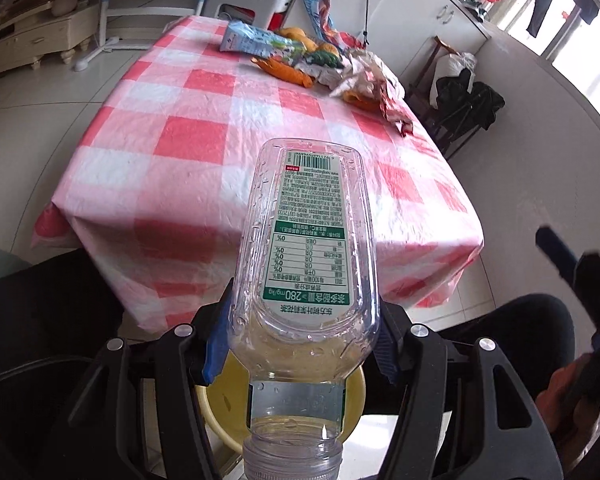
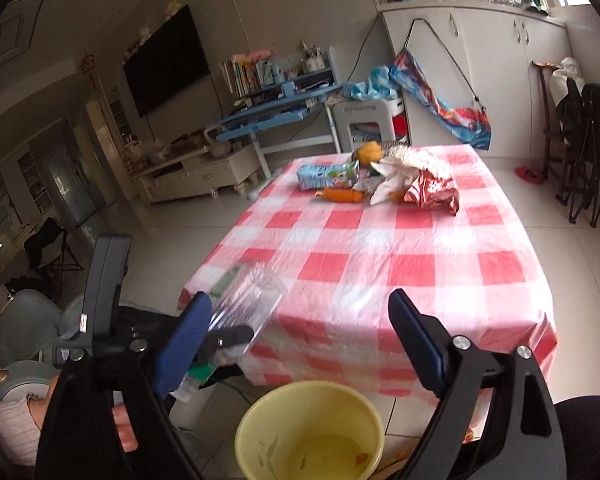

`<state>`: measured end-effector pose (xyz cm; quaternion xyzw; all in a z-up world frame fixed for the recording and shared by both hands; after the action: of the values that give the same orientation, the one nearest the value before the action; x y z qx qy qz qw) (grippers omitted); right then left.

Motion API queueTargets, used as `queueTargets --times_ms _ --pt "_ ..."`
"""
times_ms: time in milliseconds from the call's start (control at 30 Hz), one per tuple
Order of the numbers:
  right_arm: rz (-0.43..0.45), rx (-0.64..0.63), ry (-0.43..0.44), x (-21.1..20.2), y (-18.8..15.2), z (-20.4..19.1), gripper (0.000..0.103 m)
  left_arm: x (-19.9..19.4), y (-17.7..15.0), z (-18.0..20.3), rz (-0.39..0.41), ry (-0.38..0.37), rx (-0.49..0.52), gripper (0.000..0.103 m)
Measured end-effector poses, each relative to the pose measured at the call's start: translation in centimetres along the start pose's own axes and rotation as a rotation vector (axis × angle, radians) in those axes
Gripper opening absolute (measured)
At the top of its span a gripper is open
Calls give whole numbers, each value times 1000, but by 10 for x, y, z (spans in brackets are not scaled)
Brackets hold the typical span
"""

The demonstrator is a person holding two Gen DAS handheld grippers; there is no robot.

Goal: Collect trash
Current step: 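Drop the bottle and orange peel into the yellow basin, opening both grippers, then move both grippers back over the table toward the remaining trash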

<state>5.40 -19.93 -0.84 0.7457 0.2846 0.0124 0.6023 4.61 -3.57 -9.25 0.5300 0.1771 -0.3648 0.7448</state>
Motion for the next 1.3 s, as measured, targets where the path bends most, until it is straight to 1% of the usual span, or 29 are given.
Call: queueTargets --times_ms 67,167,333,367,467,500,533,600,667,800,967,1300 --pt "5 20 -18 2 -4 9 87 5 -13 7 -51 -2 36 56" --pt "-1 63 -23 8 -8 16 87 12 -29 13 -116 -8 79 56" --pt "9 98 -35 -5 -10 23 89 20 -50 20 -205 -23 134 57" --pt "10 101 -38 -8 -10 23 89 20 -52 21 -210 -21 143 59" --pt "13 101 -46 -10 -11 24 90 16 -48 22 -181 -12 156 67" --pt "13 97 -47 -10 -11 22 90 14 -45 22 -160 -10 154 67" --pt "13 92 -49 -11 -11 21 91 11 -40 21 -129 -1 155 68" --pt "10 81 -52 -10 -12 19 91 2 -28 18 -51 38 158 78" --pt "-4 70 -55 -8 -15 18 93 -4 -16 15 23 75 150 84" --pt "-27 49 -59 -3 -19 14 93 -11 -3 5 92 111 117 85" --pt "-44 6 -64 -1 -24 8 94 -14 3 -5 125 146 99 86" --pt "-69 -36 -69 3 -30 2 94 -13 5 -15 145 182 79 86"
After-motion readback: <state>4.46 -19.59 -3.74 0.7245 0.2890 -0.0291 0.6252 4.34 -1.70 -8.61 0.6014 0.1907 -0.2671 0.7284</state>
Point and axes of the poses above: each gripper's, at about its wrist camera, not at the fingertips, and x roughly the way its jaws point, z to its right, y to its top, the point moved 6 cm from there along x, roughly the way its jaws point, and after that the axes turned 13 degrees about z, right-handed, at the moved point
